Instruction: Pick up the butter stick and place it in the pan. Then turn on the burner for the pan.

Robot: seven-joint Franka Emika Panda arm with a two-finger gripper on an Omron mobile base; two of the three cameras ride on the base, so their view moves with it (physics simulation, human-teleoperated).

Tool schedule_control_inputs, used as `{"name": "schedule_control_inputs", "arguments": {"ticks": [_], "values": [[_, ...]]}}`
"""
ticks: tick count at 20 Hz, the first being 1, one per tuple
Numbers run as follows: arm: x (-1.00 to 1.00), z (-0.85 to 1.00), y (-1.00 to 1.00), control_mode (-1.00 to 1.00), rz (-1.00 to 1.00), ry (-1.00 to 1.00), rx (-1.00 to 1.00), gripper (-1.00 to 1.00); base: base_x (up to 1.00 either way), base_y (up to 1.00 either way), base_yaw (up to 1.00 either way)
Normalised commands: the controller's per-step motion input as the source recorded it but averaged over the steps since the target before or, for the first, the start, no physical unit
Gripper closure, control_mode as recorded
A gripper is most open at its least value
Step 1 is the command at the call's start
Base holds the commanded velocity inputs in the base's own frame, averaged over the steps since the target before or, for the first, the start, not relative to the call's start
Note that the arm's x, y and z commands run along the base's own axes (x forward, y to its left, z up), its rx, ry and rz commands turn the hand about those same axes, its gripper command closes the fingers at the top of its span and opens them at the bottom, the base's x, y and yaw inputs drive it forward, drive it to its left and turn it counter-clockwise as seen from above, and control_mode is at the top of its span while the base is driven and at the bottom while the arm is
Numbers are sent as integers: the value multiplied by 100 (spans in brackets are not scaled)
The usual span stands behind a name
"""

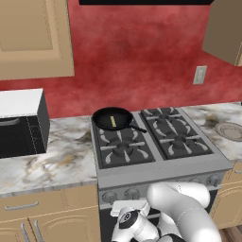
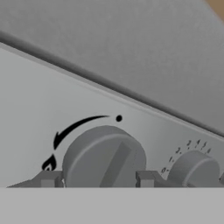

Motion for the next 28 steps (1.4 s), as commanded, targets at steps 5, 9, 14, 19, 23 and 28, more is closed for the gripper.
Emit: {"name": "schedule_control_inputs", "arguments": {"ticks": [5,9,14,19,23,28], "values": [[24,0,-13,-100,4,-10,0,100,0,0,0],[27,0,-7,-100,8,-5,0,100,0,0,0],[22,0,0,-100,10,-4,-3,100,0,0,0],[17,0,0,-100,12,0,-9,100,0,0,0],[8,0,0,-100,11,0,-13,100,0,0,0],[8,11,0,-100,10,0,-16,100,0,0,0]]}}
